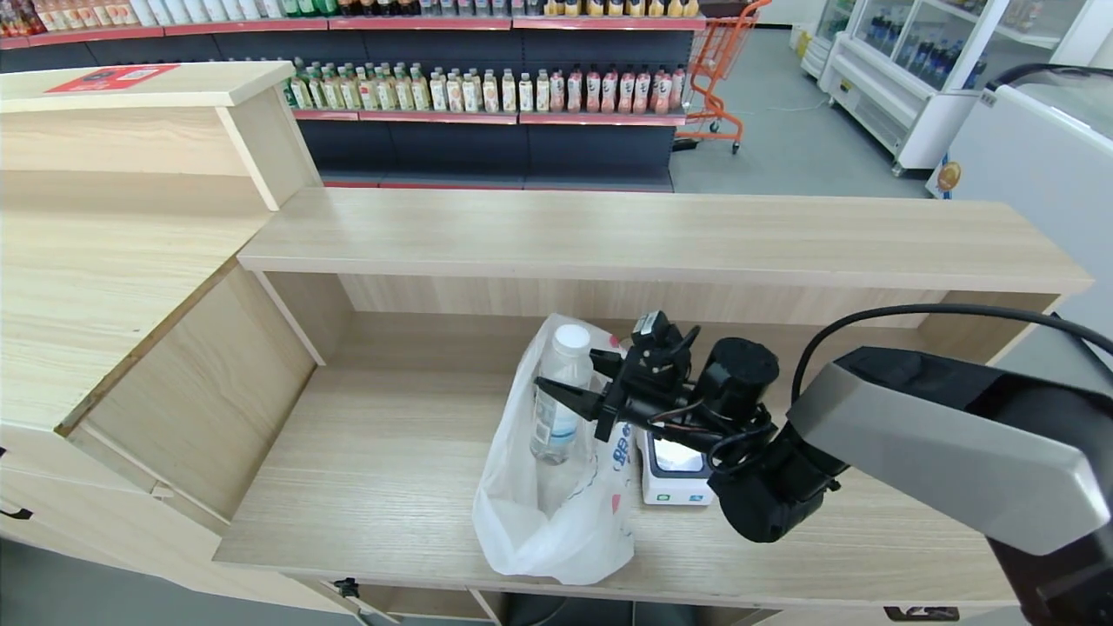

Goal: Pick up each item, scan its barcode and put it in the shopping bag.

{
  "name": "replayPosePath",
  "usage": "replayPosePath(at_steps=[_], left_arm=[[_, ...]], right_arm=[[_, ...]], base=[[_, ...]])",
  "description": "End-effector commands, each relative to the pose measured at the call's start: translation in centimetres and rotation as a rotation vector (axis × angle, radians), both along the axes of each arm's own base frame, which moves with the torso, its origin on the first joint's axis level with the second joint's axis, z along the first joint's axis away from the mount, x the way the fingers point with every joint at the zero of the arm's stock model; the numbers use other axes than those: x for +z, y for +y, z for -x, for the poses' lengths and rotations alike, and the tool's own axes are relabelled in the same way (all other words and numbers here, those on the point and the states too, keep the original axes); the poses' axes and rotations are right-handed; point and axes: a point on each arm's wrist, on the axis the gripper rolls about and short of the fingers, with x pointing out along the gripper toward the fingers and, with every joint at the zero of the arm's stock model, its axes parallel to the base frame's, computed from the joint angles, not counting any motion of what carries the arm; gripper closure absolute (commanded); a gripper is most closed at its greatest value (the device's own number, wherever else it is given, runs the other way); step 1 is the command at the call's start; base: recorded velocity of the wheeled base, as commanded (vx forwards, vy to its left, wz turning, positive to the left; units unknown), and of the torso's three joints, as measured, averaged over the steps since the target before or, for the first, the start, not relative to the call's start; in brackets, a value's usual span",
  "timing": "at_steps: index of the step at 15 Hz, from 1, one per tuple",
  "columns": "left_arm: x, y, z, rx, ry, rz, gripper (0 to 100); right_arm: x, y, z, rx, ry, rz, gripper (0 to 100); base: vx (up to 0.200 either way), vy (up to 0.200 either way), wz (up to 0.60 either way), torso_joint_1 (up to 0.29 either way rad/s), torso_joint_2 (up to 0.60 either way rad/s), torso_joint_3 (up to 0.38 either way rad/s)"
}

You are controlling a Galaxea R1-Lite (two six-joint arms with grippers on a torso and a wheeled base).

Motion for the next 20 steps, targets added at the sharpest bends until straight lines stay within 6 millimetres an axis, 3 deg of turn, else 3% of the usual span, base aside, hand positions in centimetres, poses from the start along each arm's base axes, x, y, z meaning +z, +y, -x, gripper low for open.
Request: replayPosePath(at_steps=[1, 3, 9, 10, 15, 18, 20], left_arm=[[0.0, 0.0, 0.0, 0.0, -0.001, 0.0, 0], [0.0, 0.0, 0.0, 0.0, -0.001, 0.0, 0], [0.0, 0.0, 0.0, 0.0, -0.001, 0.0, 0], [0.0, 0.0, 0.0, 0.0, -0.001, 0.0, 0], [0.0, 0.0, 0.0, 0.0, -0.001, 0.0, 0], [0.0, 0.0, 0.0, 0.0, -0.001, 0.0, 0], [0.0, 0.0, 0.0, -0.002, -0.001, 0.0, 0]], right_arm=[[-3.1, 0.0, -0.3, -0.007, 0.047, 0.049, 100], [-5.8, -0.5, -0.1, -0.023, 0.056, 0.117, 100], [-8.2, -2.2, 0.0, -0.062, 0.046, 0.199, 100], [-8.5, -2.3, -0.1, -0.065, 0.053, 0.203, 0], [-8.1, -3.0, -0.1, -0.08, 0.053, 0.203, 0], [-5.4, -5.0, 2.0, -0.1, 0.074, 0.213, 0], [-2.8, -9.1, 6.2, -0.142, 0.152, 0.245, 0]], base=[[0.0, 0.0, 0.0, 0.0, 0.0, 0.0], [0.0, 0.0, 0.0, 0.0, 0.0, 0.0], [0.0, 0.0, 0.0, 0.0, 0.0, 0.0], [0.0, 0.0, 0.0, 0.0, 0.0, 0.0], [0.0, 0.0, 0.0, 0.0, 0.0, 0.0], [0.0, 0.0, 0.0, 0.0, 0.0, 0.0], [0.0, 0.0, 0.0, 0.0, 0.0, 0.0]])
